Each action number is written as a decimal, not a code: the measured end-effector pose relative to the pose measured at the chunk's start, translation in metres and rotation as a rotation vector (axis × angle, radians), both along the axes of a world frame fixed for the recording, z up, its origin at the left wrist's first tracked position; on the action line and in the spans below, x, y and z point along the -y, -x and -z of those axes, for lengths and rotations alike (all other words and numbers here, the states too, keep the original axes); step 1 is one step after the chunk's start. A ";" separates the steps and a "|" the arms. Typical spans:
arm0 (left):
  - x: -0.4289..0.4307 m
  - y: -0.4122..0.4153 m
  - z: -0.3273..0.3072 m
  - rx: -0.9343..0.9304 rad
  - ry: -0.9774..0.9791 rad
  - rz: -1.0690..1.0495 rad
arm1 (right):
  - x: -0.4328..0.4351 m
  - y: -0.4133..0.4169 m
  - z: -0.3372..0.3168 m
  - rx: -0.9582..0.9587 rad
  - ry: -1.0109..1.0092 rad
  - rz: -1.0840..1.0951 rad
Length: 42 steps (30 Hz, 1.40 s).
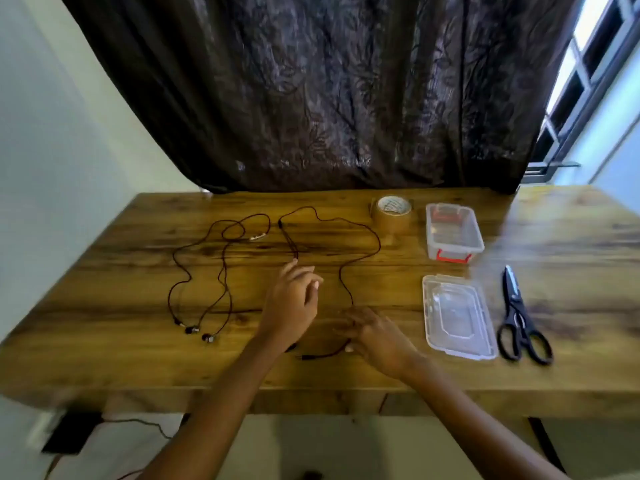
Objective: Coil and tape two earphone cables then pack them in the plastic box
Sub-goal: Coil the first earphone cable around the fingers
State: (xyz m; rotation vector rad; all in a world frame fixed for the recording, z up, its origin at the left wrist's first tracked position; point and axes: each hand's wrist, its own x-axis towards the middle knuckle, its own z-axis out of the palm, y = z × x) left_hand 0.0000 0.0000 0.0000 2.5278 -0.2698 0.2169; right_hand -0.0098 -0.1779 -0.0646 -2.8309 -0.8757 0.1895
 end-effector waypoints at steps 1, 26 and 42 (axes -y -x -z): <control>-0.001 0.001 0.003 -0.022 -0.005 -0.007 | -0.002 -0.001 0.004 0.007 0.014 -0.005; 0.017 -0.001 -0.015 -0.422 0.461 0.205 | -0.001 -0.016 -0.060 0.318 -0.664 0.327; 0.054 -0.085 -0.141 -0.612 1.459 0.507 | 0.020 -0.088 -0.099 0.148 -1.278 0.647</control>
